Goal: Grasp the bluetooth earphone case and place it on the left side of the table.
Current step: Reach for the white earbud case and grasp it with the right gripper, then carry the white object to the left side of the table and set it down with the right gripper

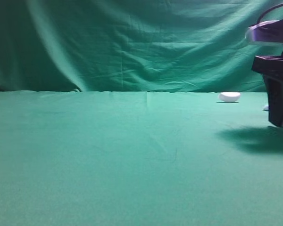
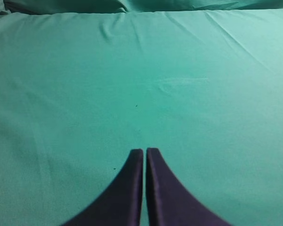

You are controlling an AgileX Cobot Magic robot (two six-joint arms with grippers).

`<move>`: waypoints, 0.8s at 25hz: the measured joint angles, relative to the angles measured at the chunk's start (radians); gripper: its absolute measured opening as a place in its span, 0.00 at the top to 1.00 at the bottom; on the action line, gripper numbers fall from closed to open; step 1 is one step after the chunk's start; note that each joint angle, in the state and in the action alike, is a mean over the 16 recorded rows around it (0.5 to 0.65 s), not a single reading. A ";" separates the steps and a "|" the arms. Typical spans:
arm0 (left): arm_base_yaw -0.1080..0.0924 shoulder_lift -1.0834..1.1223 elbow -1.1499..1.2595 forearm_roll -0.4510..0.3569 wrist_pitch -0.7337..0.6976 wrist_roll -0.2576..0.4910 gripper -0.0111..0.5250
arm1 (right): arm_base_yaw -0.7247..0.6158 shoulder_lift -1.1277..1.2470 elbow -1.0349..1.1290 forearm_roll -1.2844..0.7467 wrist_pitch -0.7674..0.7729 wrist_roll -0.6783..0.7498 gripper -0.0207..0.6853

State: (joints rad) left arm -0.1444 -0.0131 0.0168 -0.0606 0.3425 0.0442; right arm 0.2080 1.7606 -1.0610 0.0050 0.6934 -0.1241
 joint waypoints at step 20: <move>0.000 0.000 0.000 0.000 0.000 0.000 0.98 | 0.537 0.272 -0.664 0.141 -0.048 -0.092 0.50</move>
State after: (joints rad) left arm -0.1444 -0.0131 0.0168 -0.0606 0.3425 0.0442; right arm 0.7451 2.0324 -1.7251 0.1457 0.6455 -0.2157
